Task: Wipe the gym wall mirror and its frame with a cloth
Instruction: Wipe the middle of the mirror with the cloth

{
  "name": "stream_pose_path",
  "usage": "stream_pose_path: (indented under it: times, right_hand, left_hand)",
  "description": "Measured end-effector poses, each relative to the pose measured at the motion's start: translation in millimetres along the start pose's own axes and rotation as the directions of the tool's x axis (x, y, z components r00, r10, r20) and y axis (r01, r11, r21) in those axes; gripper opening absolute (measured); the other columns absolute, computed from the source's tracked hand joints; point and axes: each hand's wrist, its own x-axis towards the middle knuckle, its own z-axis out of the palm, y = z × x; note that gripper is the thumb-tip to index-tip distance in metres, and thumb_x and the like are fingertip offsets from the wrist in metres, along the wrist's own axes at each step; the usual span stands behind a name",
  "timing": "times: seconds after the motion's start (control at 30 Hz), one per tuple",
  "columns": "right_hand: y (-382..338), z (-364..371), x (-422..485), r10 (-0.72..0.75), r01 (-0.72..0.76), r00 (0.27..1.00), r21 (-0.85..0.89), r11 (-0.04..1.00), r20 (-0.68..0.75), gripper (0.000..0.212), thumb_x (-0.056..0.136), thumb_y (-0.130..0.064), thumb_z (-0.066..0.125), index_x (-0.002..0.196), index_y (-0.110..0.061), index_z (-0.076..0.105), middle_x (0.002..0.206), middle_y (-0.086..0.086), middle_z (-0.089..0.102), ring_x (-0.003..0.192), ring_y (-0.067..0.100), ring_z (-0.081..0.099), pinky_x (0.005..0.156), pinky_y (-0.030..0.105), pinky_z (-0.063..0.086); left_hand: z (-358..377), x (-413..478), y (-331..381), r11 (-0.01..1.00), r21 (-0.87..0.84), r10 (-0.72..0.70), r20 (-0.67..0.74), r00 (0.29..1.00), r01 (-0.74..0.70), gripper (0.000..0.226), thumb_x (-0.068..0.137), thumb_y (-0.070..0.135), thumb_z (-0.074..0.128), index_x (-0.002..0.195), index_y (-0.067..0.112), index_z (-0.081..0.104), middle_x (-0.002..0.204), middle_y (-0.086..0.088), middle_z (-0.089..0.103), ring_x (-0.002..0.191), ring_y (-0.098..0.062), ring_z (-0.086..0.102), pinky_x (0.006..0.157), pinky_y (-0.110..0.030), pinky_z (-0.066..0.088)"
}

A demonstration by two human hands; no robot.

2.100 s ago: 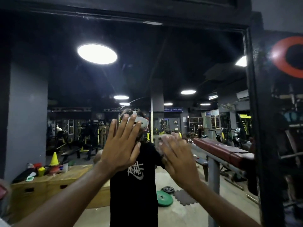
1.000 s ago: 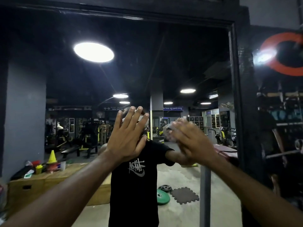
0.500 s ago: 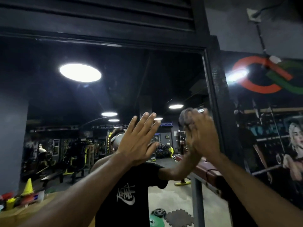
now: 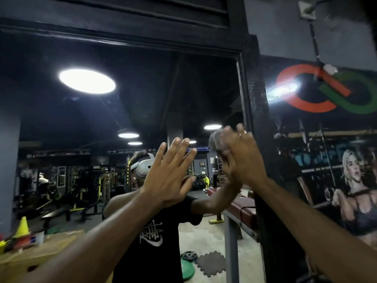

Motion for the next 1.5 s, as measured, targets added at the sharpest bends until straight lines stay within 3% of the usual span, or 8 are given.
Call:
stream_pose_path:
  times: [0.17, 0.57, 0.8, 0.93, 1.1, 1.23, 1.33, 1.5]
  right_hand:
    - [2.2, 11.2, 36.0, 0.174, -0.172, 0.974, 0.026, 0.985, -0.144, 0.063, 0.104, -0.029, 0.046, 0.162, -0.024, 0.020, 0.171, 0.000, 0.015, 0.158, 0.022, 0.000, 0.127, 0.053, 0.011]
    - [2.0, 18.3, -147.9, -0.302, 0.303, 0.953, -0.018, 0.953, 0.027, 0.071, 0.105, -0.053, 0.037, 0.159, -0.010, 0.023, 0.166, 0.017, 0.015, 0.154, 0.037, 0.014, 0.120, 0.061, 0.025]
    - [-2.3, 27.5, -113.0, -0.037, 0.050, 0.994, 0.125, 0.991, -0.103, 0.084, 0.088, -0.019, 0.074, 0.158, -0.012, 0.030, 0.165, 0.011, 0.029, 0.155, 0.032, 0.020, 0.125, 0.053, 0.020]
    - [-13.9, 46.5, -246.9, -0.255, 0.253, 0.967, 0.123, 0.960, 0.000, 0.102, 0.074, 0.011, 0.074, 0.160, -0.017, 0.026, 0.167, 0.010, 0.023, 0.156, 0.032, 0.017, 0.126, 0.052, 0.013]
    - [6.9, 37.2, -284.9, -0.462, 0.465, 0.884, -0.031, 0.885, 0.067, 0.085, 0.079, 0.002, 0.069, 0.156, -0.013, 0.036, 0.162, 0.016, 0.034, 0.152, 0.036, 0.027, 0.123, 0.052, 0.025]
    - [13.2, 35.5, -195.6, -0.217, 0.210, 0.974, -0.097, 0.973, -0.067, 0.091, 0.090, -0.026, 0.075, 0.160, -0.010, 0.019, 0.164, 0.017, 0.025, 0.153, 0.037, 0.021, 0.125, 0.052, 0.019]
    - [-8.0, 44.3, -181.5, -0.042, 0.047, 0.983, 0.028, 0.999, -0.177, 0.084, 0.090, -0.014, 0.073, 0.159, -0.013, 0.025, 0.164, 0.015, 0.028, 0.155, 0.036, 0.020, 0.124, 0.055, 0.022]
    - [-24.3, 58.1, -317.2, -0.359, 0.359, 0.933, 0.005, 0.933, -0.023, 0.080, 0.086, -0.005, 0.066, 0.158, -0.013, 0.032, 0.169, 0.015, 0.016, 0.152, 0.040, 0.027, 0.123, 0.057, 0.023]
  left_hand:
    - [5.6, -4.1, 7.7, 0.999, 0.027, -0.037, -0.015, 0.999, 0.037, 0.074, 0.099, 0.054, 0.032, 0.162, 0.015, 0.025, 0.170, -0.014, 0.010, 0.158, -0.031, 0.005, 0.123, -0.060, 0.015]
    - [24.5, -100.2, 86.2, 0.993, -0.085, -0.082, 0.011, 0.997, 0.083, 0.074, 0.094, 0.042, 0.051, 0.159, 0.012, 0.032, 0.169, -0.016, 0.018, 0.157, -0.034, 0.014, 0.122, -0.062, 0.017]
    - [30.1, -105.5, 99.2, 0.992, -0.098, -0.078, 0.019, 0.997, 0.079, 0.076, 0.097, 0.040, 0.051, 0.161, 0.008, 0.024, 0.169, -0.017, 0.013, 0.157, -0.035, 0.012, 0.121, -0.062, 0.020]
    - [38.5, -128.4, 129.1, 0.997, -0.072, -0.019, 0.060, 0.998, 0.023, 0.076, 0.099, 0.040, 0.048, 0.162, 0.009, 0.020, 0.170, -0.016, 0.010, 0.157, -0.034, 0.010, 0.122, -0.061, 0.022]
    - [39.4, -139.6, 139.3, 0.989, -0.109, -0.098, 0.057, 0.994, 0.104, 0.075, 0.099, 0.036, 0.050, 0.162, 0.009, 0.021, 0.170, -0.016, 0.011, 0.157, -0.033, 0.011, 0.123, -0.060, 0.019]
    - [44.8, -176.2, 152.3, 0.980, -0.130, -0.139, 0.080, 0.987, 0.148, 0.075, 0.098, 0.035, 0.054, 0.161, 0.008, 0.024, 0.170, -0.015, 0.015, 0.157, -0.033, 0.014, 0.122, -0.061, 0.022]
    - [45.7, -183.0, 159.5, 0.976, -0.116, -0.178, 0.086, 0.980, 0.187, 0.071, 0.100, 0.035, 0.050, 0.161, 0.009, 0.025, 0.170, -0.014, 0.016, 0.157, -0.032, 0.015, 0.123, -0.060, 0.019]
    - [45.3, -191.1, 169.9, 0.964, -0.129, -0.218, 0.124, 0.968, 0.234, 0.072, 0.100, 0.033, 0.052, 0.161, 0.007, 0.023, 0.169, -0.016, 0.015, 0.157, -0.034, 0.014, 0.121, -0.064, 0.022]
